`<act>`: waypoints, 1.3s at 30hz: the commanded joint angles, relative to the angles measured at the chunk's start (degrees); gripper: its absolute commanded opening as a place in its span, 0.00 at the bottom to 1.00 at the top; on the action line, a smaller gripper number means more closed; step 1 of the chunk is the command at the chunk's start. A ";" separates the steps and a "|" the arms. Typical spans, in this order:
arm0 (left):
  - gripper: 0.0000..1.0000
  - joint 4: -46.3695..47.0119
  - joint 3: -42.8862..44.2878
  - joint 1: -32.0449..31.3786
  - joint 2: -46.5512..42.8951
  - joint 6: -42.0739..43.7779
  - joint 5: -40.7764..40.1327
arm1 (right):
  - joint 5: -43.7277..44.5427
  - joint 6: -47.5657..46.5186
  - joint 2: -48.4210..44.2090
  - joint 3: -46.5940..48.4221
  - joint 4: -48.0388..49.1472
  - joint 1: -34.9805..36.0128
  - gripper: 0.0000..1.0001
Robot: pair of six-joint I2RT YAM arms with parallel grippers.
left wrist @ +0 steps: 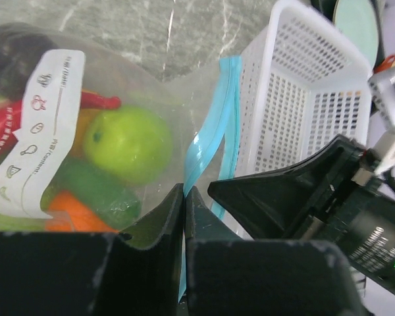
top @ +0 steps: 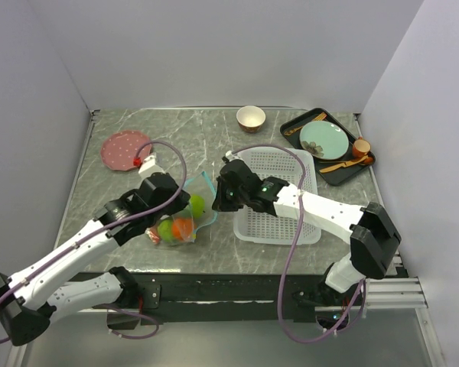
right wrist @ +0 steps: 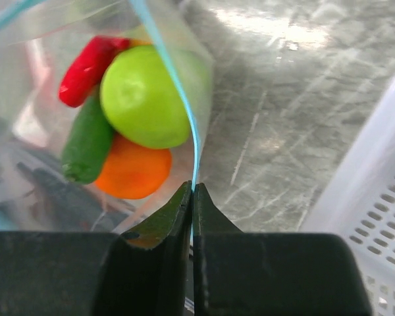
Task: Place the food in the zip-top bag and seal the zipper
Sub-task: Zip the zipper food storage bag at the center of the board.
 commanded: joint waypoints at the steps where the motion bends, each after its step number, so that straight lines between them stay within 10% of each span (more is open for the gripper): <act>1: 0.08 3.80 1.76 0.01 3.60 2.61 4.89 | -3.44 -1.50 -3.28 2.78 5.36 -0.26 0.08; 20: 0.22 7.49 3.17 0.10 11.09 7.63 17.12 | -1.77 -0.18 -2.93 4.36 6.77 -0.26 0.12; 30: 0.66 5.04 0.80 0.01 3.62 5.17 10.35 | 0.25 0.52 -1.70 5.15 4.23 -1.05 0.12; 39: 0.80 0.91 -3.16 0.01 -5.61 -0.88 5.70 | 0.25 1.57 -0.03 5.86 2.82 -2.11 0.12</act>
